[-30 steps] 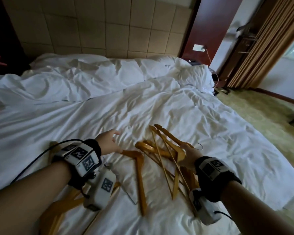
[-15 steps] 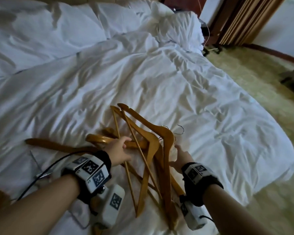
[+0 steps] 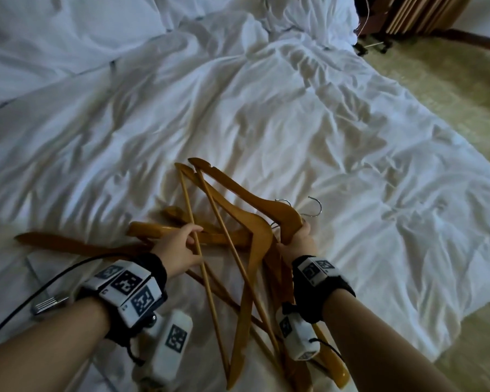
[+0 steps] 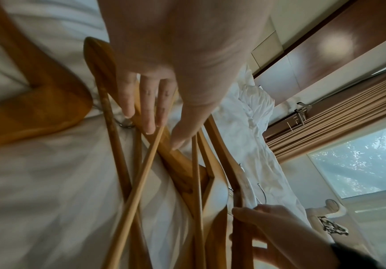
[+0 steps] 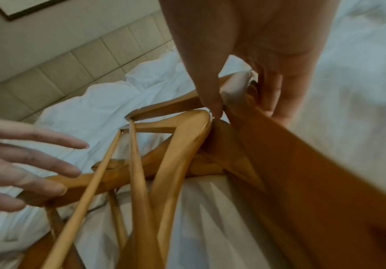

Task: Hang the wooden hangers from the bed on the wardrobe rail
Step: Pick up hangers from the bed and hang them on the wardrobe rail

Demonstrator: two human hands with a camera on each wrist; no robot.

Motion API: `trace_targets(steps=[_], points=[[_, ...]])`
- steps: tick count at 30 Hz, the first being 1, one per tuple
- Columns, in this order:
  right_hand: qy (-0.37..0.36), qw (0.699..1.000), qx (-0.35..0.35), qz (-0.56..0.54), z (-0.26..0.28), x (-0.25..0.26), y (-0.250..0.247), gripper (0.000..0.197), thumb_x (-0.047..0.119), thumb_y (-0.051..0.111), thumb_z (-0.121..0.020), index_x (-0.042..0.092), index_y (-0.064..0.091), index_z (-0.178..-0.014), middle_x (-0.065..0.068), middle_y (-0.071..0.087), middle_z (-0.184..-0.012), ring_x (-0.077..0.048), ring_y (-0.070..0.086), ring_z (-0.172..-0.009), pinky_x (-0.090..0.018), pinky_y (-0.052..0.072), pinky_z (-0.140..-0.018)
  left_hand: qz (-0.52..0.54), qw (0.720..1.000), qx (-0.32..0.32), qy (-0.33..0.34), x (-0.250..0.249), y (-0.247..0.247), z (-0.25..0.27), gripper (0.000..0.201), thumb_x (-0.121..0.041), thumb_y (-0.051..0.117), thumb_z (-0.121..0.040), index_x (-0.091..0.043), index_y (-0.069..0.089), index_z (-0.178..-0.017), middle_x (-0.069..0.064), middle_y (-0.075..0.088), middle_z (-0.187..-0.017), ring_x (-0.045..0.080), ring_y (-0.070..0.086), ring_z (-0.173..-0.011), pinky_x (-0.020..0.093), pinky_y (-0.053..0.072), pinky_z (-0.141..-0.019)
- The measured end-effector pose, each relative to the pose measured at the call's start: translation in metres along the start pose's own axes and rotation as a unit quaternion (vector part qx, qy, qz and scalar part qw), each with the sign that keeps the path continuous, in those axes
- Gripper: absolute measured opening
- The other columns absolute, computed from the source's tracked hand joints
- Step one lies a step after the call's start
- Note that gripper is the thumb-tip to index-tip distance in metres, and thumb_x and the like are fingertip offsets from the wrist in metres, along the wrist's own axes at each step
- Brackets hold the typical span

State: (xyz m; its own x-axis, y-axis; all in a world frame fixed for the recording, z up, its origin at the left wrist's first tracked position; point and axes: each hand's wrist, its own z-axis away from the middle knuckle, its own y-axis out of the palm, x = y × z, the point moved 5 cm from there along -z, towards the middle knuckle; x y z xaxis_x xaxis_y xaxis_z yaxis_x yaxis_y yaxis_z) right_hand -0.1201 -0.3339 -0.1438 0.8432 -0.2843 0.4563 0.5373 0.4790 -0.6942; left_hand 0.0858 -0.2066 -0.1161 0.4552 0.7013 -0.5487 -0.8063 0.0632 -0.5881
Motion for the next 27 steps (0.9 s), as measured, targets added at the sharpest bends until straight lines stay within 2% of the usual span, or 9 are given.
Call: trace_targets(steps=[3,6,10,12,14,18,22,24,27], points=[[-0.005,0.999,-0.022,-0.024,0.0,0.001,-0.002,0.073,0.02,0.065,-0.083,0.011,0.022,-0.142,-0.012,0.057,-0.121,-0.031,0.059,-0.107,-0.032,0.046,-0.08,0.002,1.0,-0.005,0.004,0.003,-0.005,-0.002,0.065,-0.008,0.07,-0.079,-0.021,0.041,-0.136,0.005,0.05,-0.119,0.02,0.058,-0.104,0.031,0.051,-0.087],[-0.04,0.995,-0.07,-0.064,0.008,0.002,-0.006,0.072,0.024,0.066,-0.08,0.014,0.027,-0.14,-0.01,0.053,-0.122,-0.031,0.058,-0.108,-0.037,0.051,-0.088,0.004,1.0,-0.013,0.016,-0.002,-0.011,-0.002,0.065,-0.008,0.07,-0.08,-0.022,0.041,-0.137,0.007,0.051,-0.122,0.021,0.059,-0.103,0.03,0.05,-0.085],[-0.106,0.979,-0.096,-0.147,0.024,0.001,-0.028,0.082,0.005,0.064,-0.074,0.025,0.023,-0.142,-0.012,0.046,-0.129,-0.031,0.058,-0.11,-0.05,0.054,-0.085,0.01,0.999,-0.027,0.029,-0.014,-0.017,0.0,0.065,-0.005,0.068,-0.081,-0.021,0.04,-0.138,0.01,0.05,-0.123,0.023,0.058,-0.103,0.029,0.049,-0.083],[-0.134,0.972,-0.116,-0.152,0.03,0.001,-0.052,0.088,-0.004,0.064,-0.073,0.021,0.021,-0.145,-0.01,0.045,-0.131,-0.024,0.056,-0.109,-0.039,0.05,-0.092,0.007,0.999,-0.037,0.035,-0.022,-0.02,0.002,0.066,-0.005,0.068,-0.08,-0.02,0.04,-0.138,0.011,0.051,-0.122,0.023,0.057,-0.104,0.03,0.049,-0.085],[-0.156,0.966,-0.154,-0.14,0.036,-0.003,-0.083,0.086,-0.007,0.064,-0.073,0.017,0.024,-0.145,-0.013,0.049,-0.128,-0.026,0.055,-0.105,-0.026,0.044,-0.087,0.006,0.998,-0.047,0.042,-0.031,-0.022,0.004,0.066,-0.005,0.069,-0.079,-0.018,0.041,-0.138,0.012,0.051,-0.122,0.025,0.056,-0.105,0.035,0.05,-0.09],[-0.15,0.952,-0.215,-0.159,0.041,-0.019,-0.136,0.084,0.0,0.063,-0.073,0.024,0.021,-0.142,-0.02,0.06,-0.114,-0.037,0.062,-0.095,-0.047,0.052,-0.086,-0.021,0.997,-0.041,0.064,-0.053,-0.004,0.005,0.065,-0.009,0.069,-0.08,-0.02,0.041,-0.137,0.01,0.052,-0.121,0.026,0.055,-0.109,0.04,0.047,-0.095],[-0.128,0.942,-0.239,-0.197,0.04,-0.045,-0.154,0.078,0.0,0.061,-0.075,0.032,0.024,-0.136,-0.021,0.062,-0.105,-0.027,0.058,-0.073,-0.046,0.056,-0.074,-0.066,0.995,0.009,0.077,-0.075,0.043,0.001,0.076,-0.017,0.07,-0.081,-0.025,0.029,-0.144,0.01,0.046,-0.136,0.026,0.047,-0.123,0.038,0.043,-0.103],[-0.134,0.945,-0.233,-0.186,0.04,-0.056,-0.153,0.08,0.0,0.062,-0.074,0.03,0.024,-0.138,-0.018,0.061,-0.105,-0.029,0.06,-0.077,-0.047,0.056,-0.076,-0.129,0.988,0.031,0.081,-0.083,0.069,-0.005,0.087,-0.025,0.07,-0.08,-0.031,0.016,-0.148,0.012,0.037,-0.142,0.028,0.042,-0.129,0.041,0.042,-0.104],[-0.157,0.95,-0.222,-0.152,0.043,-0.07,-0.148,0.084,-0.006,0.066,-0.073,0.019,0.026,-0.143,0.001,0.052,-0.112,-0.018,0.055,-0.096,-0.031,0.046,-0.083,-0.225,0.971,0.034,0.077,-0.094,0.094,-0.014,0.09,-0.032,0.066,-0.082,-0.04,0.004,-0.147,0.014,0.029,-0.143,0.031,0.037,-0.13,0.045,0.042,-0.102]])
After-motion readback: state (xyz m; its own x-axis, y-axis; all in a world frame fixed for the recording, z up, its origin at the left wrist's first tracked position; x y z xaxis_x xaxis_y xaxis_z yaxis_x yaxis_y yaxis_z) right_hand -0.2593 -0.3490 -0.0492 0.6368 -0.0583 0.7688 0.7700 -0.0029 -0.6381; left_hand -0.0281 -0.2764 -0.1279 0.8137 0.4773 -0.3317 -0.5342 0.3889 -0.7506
